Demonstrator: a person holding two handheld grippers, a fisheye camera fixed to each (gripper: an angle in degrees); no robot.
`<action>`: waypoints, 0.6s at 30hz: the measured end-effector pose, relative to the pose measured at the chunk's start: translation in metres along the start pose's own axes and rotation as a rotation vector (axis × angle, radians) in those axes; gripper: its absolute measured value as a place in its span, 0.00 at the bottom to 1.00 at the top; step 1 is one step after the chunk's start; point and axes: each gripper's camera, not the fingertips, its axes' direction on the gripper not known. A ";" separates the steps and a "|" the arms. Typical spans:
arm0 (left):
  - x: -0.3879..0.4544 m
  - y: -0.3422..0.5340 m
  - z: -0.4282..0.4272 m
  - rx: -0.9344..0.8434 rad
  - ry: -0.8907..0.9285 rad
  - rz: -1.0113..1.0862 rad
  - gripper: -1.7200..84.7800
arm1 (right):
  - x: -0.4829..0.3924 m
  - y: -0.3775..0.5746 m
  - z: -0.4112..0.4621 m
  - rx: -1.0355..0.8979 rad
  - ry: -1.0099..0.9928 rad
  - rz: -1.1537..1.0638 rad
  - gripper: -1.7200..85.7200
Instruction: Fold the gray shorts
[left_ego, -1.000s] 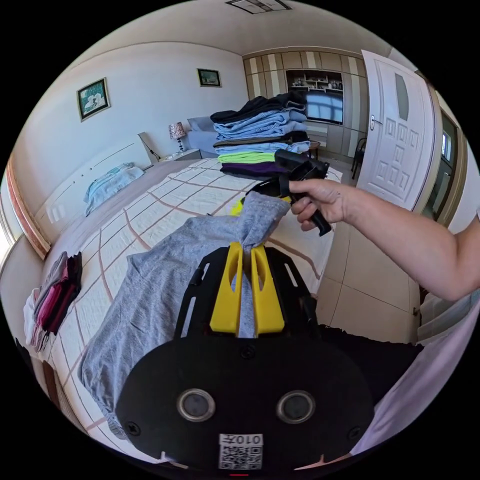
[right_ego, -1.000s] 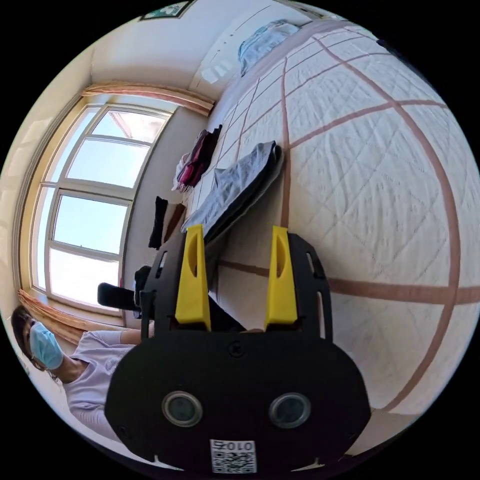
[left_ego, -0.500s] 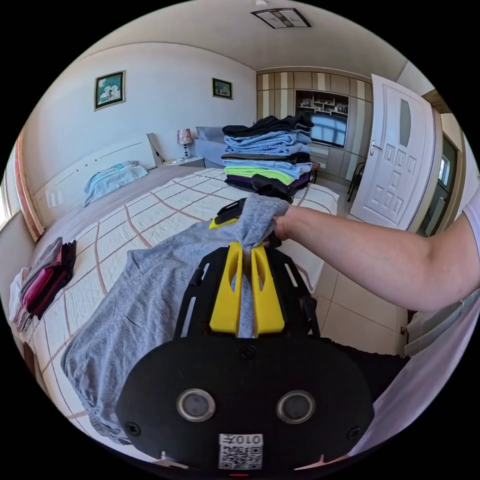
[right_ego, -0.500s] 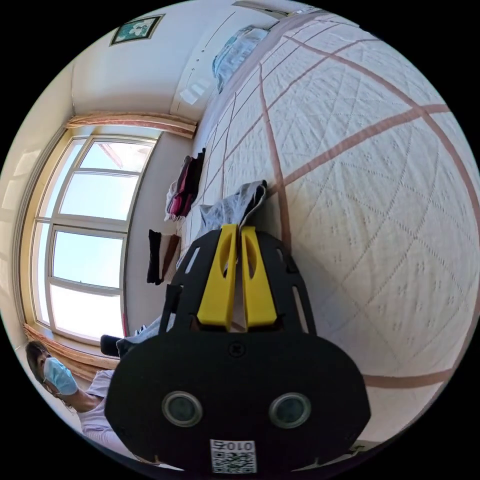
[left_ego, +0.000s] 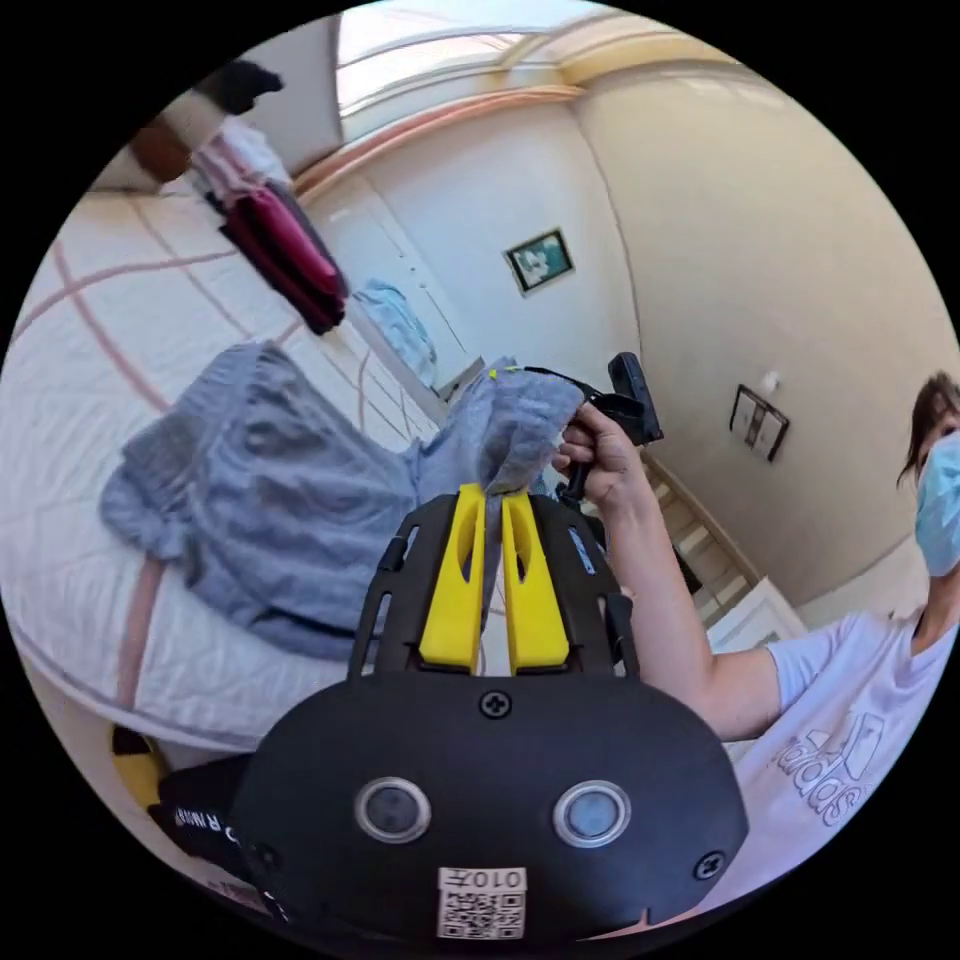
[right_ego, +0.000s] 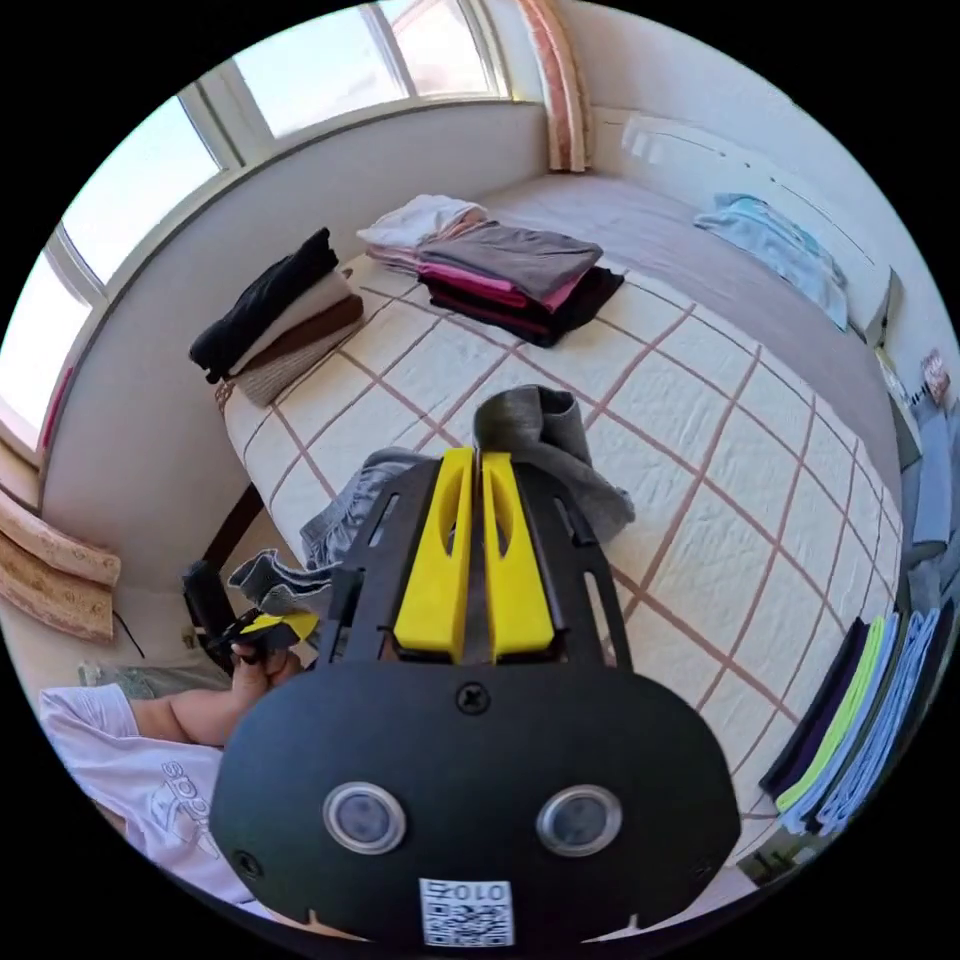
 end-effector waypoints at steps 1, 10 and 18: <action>-0.026 0.006 -0.026 0.049 -0.002 -0.104 0.03 | -0.037 -0.026 0.026 -0.062 0.021 -0.065 0.06; -0.092 0.036 -0.103 0.117 -0.037 -0.311 0.07 | -0.151 -0.101 0.172 -0.261 -0.095 -0.278 0.12; -0.099 0.013 -0.144 0.129 -0.097 -0.232 0.06 | -0.051 -0.031 0.073 0.006 -0.123 -0.083 0.15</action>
